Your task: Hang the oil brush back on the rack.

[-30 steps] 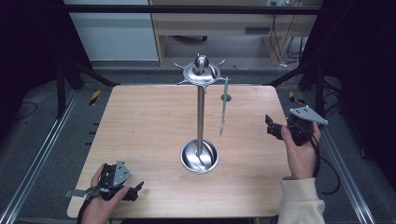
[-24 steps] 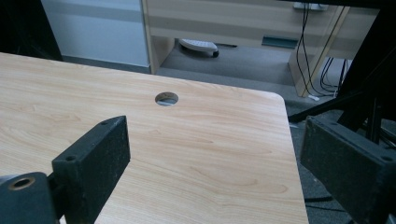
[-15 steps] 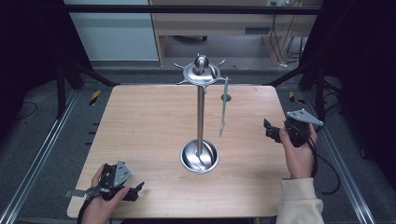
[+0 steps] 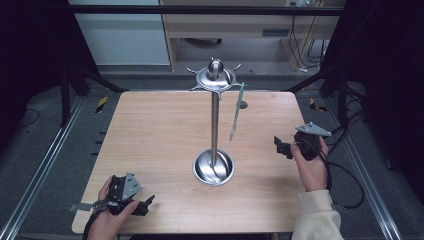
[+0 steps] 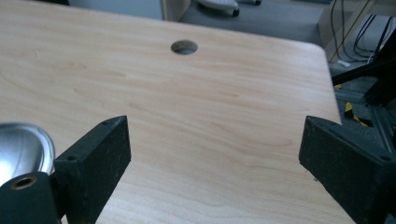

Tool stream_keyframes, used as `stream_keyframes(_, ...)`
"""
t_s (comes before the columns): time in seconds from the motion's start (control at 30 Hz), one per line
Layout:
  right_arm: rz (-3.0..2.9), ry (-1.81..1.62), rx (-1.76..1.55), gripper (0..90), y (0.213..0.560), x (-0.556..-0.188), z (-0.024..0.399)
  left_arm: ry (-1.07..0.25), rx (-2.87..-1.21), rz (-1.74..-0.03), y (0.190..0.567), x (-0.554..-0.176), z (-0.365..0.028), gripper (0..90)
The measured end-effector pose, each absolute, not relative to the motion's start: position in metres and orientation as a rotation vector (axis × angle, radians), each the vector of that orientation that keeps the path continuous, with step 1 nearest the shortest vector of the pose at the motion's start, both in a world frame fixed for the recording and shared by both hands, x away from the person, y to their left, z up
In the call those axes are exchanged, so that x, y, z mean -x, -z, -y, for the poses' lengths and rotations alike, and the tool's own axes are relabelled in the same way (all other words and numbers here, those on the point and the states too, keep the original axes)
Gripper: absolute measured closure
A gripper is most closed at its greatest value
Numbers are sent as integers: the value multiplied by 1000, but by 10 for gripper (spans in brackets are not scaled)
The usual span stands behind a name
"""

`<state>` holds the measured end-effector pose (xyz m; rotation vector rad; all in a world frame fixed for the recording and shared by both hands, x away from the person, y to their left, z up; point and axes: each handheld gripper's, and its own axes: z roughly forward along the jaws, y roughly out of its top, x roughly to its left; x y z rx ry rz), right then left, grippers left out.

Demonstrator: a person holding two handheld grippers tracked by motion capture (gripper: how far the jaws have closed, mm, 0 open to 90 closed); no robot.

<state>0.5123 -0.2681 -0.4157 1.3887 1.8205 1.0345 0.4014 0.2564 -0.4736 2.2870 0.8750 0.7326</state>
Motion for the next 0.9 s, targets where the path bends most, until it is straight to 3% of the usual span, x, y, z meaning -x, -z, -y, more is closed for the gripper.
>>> stream_keyframes(0.9, -2107, -982, -1353, 99, 455, -520, 234, -731, -2311, -861, 475, -401, -254, 28)
